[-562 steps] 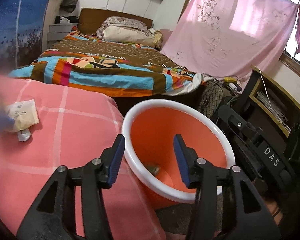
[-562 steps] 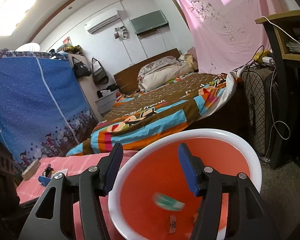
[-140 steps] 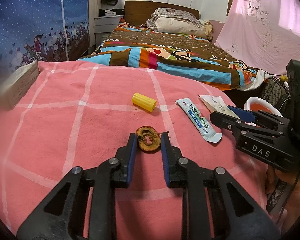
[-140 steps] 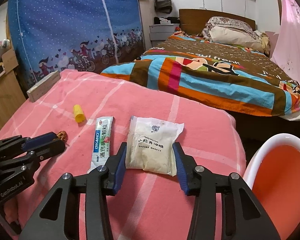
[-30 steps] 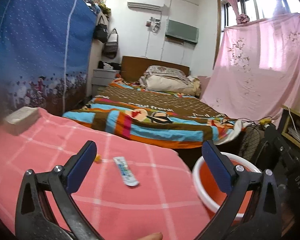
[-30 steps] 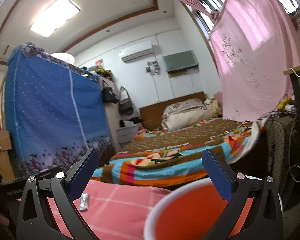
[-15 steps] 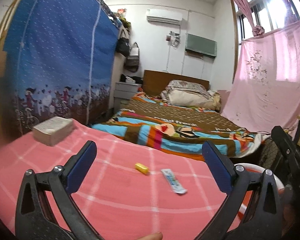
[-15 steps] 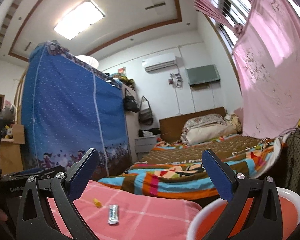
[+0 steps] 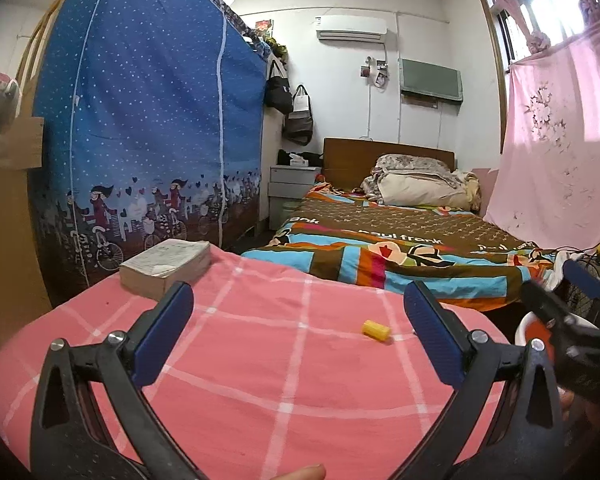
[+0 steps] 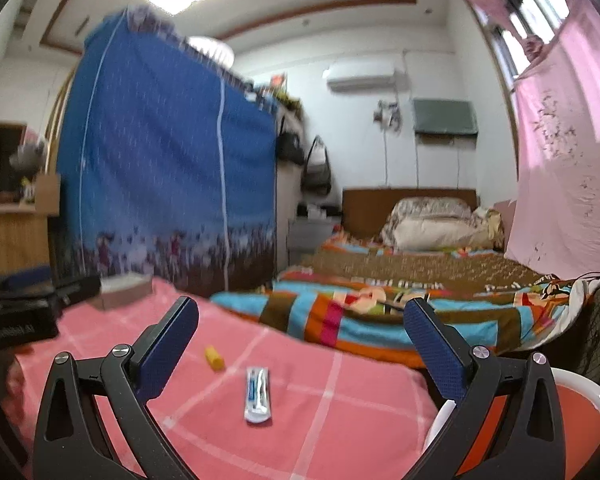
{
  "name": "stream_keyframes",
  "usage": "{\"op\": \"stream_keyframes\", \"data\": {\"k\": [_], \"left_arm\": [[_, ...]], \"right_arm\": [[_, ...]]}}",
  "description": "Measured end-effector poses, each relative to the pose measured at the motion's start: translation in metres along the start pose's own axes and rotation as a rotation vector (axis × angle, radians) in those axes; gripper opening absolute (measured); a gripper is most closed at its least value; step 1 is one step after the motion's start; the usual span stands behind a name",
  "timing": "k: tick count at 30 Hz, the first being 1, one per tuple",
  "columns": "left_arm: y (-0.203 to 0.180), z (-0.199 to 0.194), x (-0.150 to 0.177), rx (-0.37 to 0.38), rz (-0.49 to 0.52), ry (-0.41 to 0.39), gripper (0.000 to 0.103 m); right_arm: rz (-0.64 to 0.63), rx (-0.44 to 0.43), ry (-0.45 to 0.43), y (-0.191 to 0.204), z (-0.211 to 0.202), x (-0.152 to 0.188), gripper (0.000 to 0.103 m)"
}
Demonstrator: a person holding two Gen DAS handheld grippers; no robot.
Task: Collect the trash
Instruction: 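Move both tools back over the bedspread toward the toothpaste tube and yellow cap, then grasp the toothpaste tube with the right tool while the left tool grasps the yellow cap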
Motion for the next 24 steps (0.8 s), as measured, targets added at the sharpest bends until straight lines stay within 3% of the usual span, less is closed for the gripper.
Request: {"op": "stream_keyframes", "data": {"k": [6, 11, 17, 20, 24], "left_arm": [[0.005, 0.012, 0.003, 0.006, -0.014, 0.039, 0.103], [0.002, 0.034, 0.017, 0.02, -0.007, 0.158, 0.103], [-0.004, 0.061, 0.045, 0.035, 0.002, 0.35, 0.103], [-0.005, 0.068, 0.055, 0.043, -0.003, 0.415, 0.103], [-0.009, 0.072, 0.065, 0.06, -0.006, 0.476, 0.094]], "right_arm": [[-0.033, -0.006, 0.178, 0.008, 0.034, 0.023, 0.103], [0.014, -0.042, 0.368, 0.003, 0.061, 0.051, 0.101], [0.064, -0.095, 0.509, 0.004, 0.075, 0.074, 0.078], [0.05, -0.133, 0.549, 0.013, 0.077, 0.08, 0.064], [0.026, -0.188, 0.639, 0.026, 0.085, 0.095, 0.045]]}}
Point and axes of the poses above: each gripper's, at about its wrist camera, not at the fingertips, and z roughly the way its jaws point, y to its left, x to its underside, the point moved 8 cm from there along z, roughly the way its jaws point, and after that the axes turned 1 degree about -y, right-handed, at the moved point
